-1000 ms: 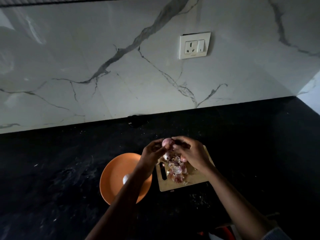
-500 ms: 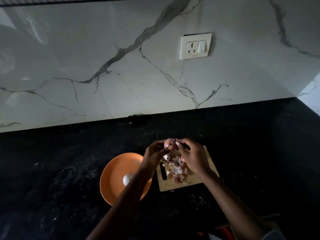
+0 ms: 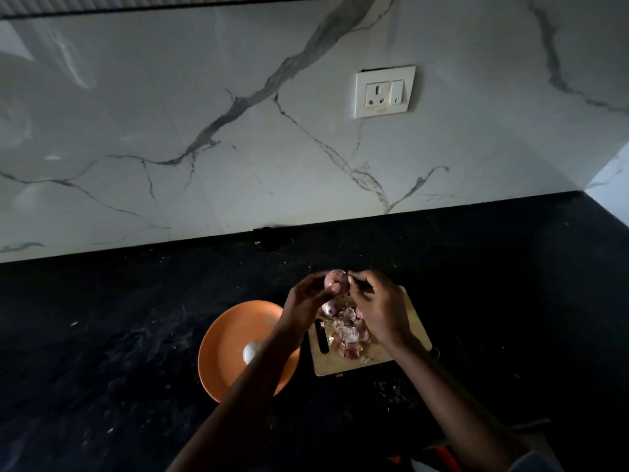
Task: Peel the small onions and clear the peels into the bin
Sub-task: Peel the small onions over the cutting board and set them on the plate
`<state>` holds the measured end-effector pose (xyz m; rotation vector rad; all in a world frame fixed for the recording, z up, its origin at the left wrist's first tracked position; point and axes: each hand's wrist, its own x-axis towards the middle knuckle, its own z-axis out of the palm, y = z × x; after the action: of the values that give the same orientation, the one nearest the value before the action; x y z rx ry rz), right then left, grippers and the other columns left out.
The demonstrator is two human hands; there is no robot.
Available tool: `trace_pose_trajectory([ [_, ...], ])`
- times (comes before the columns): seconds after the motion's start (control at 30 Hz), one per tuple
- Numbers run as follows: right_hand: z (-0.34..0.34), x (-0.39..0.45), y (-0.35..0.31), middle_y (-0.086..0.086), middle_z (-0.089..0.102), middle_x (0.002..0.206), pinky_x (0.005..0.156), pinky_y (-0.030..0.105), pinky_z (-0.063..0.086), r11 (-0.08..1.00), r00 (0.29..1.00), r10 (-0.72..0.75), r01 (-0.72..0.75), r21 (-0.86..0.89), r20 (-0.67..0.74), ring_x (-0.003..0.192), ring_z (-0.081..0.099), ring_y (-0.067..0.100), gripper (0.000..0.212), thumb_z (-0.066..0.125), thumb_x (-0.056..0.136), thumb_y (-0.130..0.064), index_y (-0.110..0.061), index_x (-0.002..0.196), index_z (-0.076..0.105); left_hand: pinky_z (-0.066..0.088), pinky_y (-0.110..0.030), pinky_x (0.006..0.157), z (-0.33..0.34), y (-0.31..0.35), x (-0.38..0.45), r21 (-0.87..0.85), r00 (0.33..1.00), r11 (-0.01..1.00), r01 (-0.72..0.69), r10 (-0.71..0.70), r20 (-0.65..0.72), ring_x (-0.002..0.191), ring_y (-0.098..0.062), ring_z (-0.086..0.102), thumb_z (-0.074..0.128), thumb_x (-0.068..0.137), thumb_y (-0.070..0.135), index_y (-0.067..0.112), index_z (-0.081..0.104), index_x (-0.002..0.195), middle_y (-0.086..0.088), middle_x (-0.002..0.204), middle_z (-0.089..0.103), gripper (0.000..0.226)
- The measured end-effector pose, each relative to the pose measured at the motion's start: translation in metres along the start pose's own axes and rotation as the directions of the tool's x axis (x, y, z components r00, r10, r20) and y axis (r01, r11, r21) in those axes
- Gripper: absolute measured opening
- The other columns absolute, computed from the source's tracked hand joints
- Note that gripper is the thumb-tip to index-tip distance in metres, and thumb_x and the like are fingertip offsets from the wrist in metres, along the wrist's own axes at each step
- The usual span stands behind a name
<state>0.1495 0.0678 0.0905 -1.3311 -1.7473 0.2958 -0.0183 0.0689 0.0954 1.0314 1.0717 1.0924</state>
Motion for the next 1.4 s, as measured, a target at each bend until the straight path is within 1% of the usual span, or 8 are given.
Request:
trace_pose_trajectory([
  [0.17, -0.01, 0.005, 0.004, -0.006, 0.074, 0.096, 0.07, 0.007, 0.049, 0.986, 0.98, 0.142, -0.152, 0.063, 0.141, 0.085, 0.068, 0.0, 0.034, 0.05, 0.101, -0.038, -0.015, 0.111, 0.072, 0.054, -0.022, 0.081, -0.006, -0.002, -0.001, 0.008, 1.0, 1.0, 0.001, -0.001, -0.001, 0.097, -0.011, 0.07, 0.066, 0.09, 0.008, 0.01, 0.068, 0.116, -0.001, 0.104, 0.075, 0.026],
  [0.27, -0.013, 0.006, 0.01, -0.005, 0.073, 0.094, 0.06, 0.007, 0.048, 0.954, 0.946, 0.279, -0.292, 0.062, 0.164, 0.073, 0.066, -0.002, 0.025, 0.051, 0.103, -0.029, -0.015, 0.113, 0.07, 0.054, -0.021, 0.078, -0.008, -0.002, -0.002, 0.012, 1.0, 1.0, -0.001, 0.002, -0.003, 0.096, -0.011, 0.071, 0.067, 0.089, 0.01, 0.011, 0.067, 0.116, 0.0, 0.103, 0.076, 0.027],
  [0.4, -0.014, 0.004, 0.008, -0.014, 0.066, 0.112, 0.074, -0.002, 0.042, 0.962, 0.931, 0.242, -0.266, 0.054, 0.275, 0.095, 0.058, -0.007, 0.025, 0.057, 0.101, -0.021, -0.019, 0.125, 0.065, 0.056, -0.028, 0.086, -0.005, 0.0, 0.001, 0.032, 1.0, 0.999, -0.005, 0.005, 0.008, 0.098, -0.013, 0.07, 0.071, 0.084, 0.016, 0.014, 0.067, 0.114, -0.003, 0.105, 0.074, 0.03],
  [0.5, -0.013, 0.006, 0.006, -0.01, 0.068, 0.118, 0.081, -0.001, 0.041, 0.952, 0.919, 0.23, -0.281, 0.123, 0.319, 0.105, 0.061, -0.002, 0.035, 0.061, 0.098, -0.035, -0.019, 0.129, 0.065, 0.054, -0.021, 0.08, -0.005, -0.001, 0.004, 0.056, 1.0, 0.998, -0.023, 0.023, 0.004, 0.091, -0.007, 0.07, 0.068, 0.089, 0.003, 0.012, 0.066, 0.112, -0.002, 0.101, 0.073, 0.025],
  [0.77, -0.02, 0.009, 0.014, -0.018, 0.069, 0.103, 0.078, 0.012, 0.052, 0.922, 0.886, 0.254, -0.343, 0.181, 0.387, 0.087, 0.066, -0.008, 0.027, 0.075, 0.087, -0.028, -0.023, 0.113, 0.072, 0.055, -0.031, 0.092, -0.016, -0.003, 0.01, 0.148, 0.995, 0.989, -0.019, 0.005, 0.097, 0.103, -0.017, 0.07, 0.078, 0.079, 0.02, 0.014, 0.069, 0.114, -0.005, 0.108, 0.076, 0.037],
  [0.97, -0.02, 0.006, 0.014, -0.013, 0.072, 0.095, 0.063, 0.007, 0.049, 0.97, 0.928, 0.157, -0.208, 0.123, 0.337, 0.073, 0.065, -0.013, 0.023, 0.071, 0.092, -0.023, -0.014, 0.113, 0.074, 0.054, -0.035, 0.095, -0.018, -0.001, 0.011, 0.204, 0.995, 0.979, -0.017, -0.005, 0.104, 0.103, -0.016, 0.07, 0.078, 0.074, 0.024, 0.018, 0.069, 0.112, 0.001, 0.105, 0.076, 0.039],
  [1.13, -0.014, -0.001, 0.014, 0.001, 0.077, 0.1, 0.073, -0.001, 0.044, 0.996, 0.977, 0.067, -0.079, 0.048, 0.203, 0.091, 0.062, -0.008, 0.021, 0.071, 0.092, -0.014, -0.007, 0.111, 0.075, 0.054, -0.037, 0.095, -0.014, -0.003, 0.01, 0.183, 0.997, 0.983, -0.03, 0.017, 0.073, 0.104, -0.022, 0.07, 0.075, 0.082, 0.012, 0.01, 0.069, 0.114, -0.013, 0.111, 0.074, 0.032],
  [1.4, -0.012, -0.006, 0.016, 0.002, 0.076, 0.101, 0.073, -0.001, 0.046, 0.999, 0.984, 0.035, -0.037, 0.011, 0.174, 0.087, 0.065, -0.001, 0.02, 0.068, 0.094, -0.011, -0.007, 0.113, 0.073, 0.052, -0.042, 0.097, -0.01, -0.003, 0.009, 0.196, 0.998, 0.98, -0.038, 0.028, 0.053, 0.106, -0.024, 0.07, 0.081, 0.078, 0.023, 0.015, 0.071, 0.111, -0.01, 0.109, 0.074, 0.035],
])
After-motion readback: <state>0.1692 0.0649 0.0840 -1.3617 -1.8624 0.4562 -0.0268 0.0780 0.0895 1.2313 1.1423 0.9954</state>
